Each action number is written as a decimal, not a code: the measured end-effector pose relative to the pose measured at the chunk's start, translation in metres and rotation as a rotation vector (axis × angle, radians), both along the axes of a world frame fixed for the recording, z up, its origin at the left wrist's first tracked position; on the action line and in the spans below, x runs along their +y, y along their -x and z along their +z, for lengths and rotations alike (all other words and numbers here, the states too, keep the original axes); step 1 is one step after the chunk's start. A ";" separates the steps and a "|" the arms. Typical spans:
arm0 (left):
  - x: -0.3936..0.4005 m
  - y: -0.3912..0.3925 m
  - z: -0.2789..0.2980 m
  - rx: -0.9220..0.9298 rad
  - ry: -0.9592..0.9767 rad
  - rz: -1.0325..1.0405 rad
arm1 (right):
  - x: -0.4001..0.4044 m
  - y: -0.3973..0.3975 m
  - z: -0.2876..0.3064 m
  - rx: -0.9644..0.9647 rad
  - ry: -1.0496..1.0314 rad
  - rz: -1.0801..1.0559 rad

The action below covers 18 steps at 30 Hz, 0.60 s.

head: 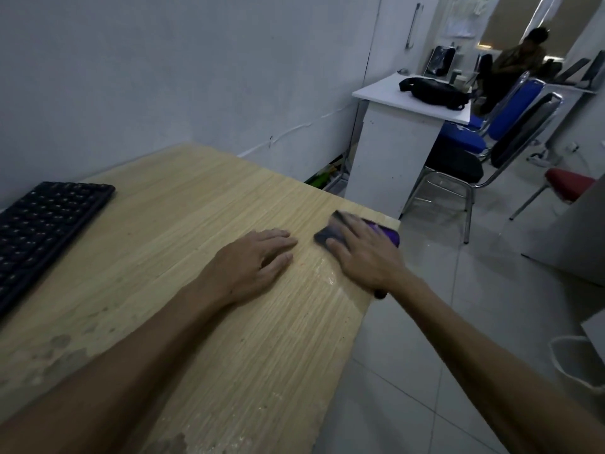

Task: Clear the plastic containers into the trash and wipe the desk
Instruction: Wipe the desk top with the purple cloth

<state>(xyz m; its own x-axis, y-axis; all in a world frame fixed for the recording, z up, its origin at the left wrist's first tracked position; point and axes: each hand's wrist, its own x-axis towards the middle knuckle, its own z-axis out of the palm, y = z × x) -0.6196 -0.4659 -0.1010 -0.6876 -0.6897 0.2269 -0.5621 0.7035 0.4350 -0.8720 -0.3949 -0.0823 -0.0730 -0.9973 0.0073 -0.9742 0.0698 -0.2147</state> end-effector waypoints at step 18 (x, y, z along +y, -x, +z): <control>-0.004 -0.082 0.028 0.069 -0.097 0.110 | -0.035 -0.030 -0.003 -0.023 0.007 -0.347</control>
